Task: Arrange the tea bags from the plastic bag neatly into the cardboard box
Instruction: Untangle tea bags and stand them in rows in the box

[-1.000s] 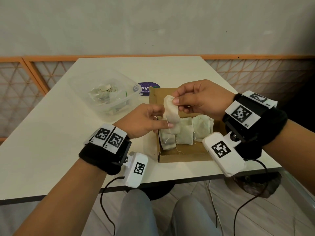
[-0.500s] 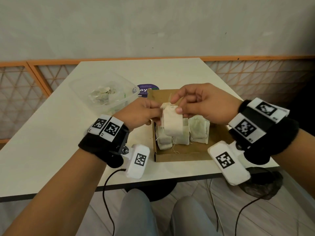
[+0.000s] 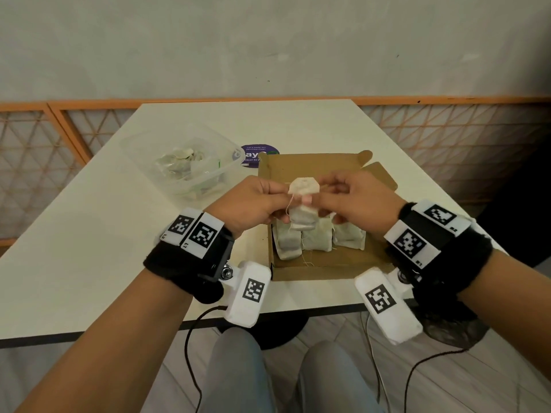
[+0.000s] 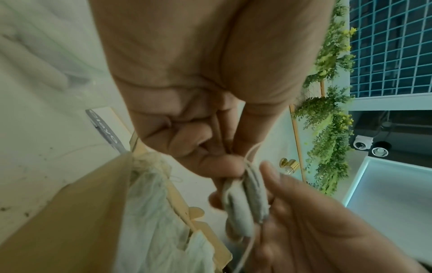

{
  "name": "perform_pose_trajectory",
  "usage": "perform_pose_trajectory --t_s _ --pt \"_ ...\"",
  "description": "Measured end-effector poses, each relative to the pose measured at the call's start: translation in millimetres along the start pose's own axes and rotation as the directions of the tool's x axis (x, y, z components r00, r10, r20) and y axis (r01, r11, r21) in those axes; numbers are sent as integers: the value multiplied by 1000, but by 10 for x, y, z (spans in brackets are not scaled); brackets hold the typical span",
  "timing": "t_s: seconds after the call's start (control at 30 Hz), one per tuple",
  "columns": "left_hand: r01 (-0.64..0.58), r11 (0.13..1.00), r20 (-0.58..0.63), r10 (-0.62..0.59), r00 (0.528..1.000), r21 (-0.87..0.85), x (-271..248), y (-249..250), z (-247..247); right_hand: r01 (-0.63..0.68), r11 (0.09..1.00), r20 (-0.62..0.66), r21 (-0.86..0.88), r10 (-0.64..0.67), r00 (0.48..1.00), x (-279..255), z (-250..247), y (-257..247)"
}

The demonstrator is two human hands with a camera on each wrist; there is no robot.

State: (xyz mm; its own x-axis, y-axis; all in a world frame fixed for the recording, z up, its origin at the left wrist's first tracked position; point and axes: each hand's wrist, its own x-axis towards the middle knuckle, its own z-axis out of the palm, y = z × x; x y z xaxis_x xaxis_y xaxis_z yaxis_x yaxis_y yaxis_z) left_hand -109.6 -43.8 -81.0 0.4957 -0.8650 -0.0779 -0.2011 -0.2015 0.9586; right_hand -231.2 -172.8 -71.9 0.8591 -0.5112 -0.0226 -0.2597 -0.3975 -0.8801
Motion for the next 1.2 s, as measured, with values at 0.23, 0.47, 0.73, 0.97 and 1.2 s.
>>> perform_pose_trajectory --t_s 0.23,0.47,0.73,0.97,1.2 --pt "73 983 -60 -84 995 -169 -27 -118 59 -199 968 85 154 187 979 -66 171 262" --pt "240 942 -147 -279 949 -236 -110 -412 11 -171 970 198 -174 205 959 -75 316 256" --pt "218 947 -120 -251 961 -235 -106 -484 0 -288 956 70 -57 291 954 -13 489 180" --pt "195 944 -125 -234 964 -268 -97 -548 -8 -116 973 39 -197 126 991 -305 380 196" --pt "195 920 -112 -246 963 -340 -80 -580 19 -165 969 18 -182 171 985 -220 220 206"
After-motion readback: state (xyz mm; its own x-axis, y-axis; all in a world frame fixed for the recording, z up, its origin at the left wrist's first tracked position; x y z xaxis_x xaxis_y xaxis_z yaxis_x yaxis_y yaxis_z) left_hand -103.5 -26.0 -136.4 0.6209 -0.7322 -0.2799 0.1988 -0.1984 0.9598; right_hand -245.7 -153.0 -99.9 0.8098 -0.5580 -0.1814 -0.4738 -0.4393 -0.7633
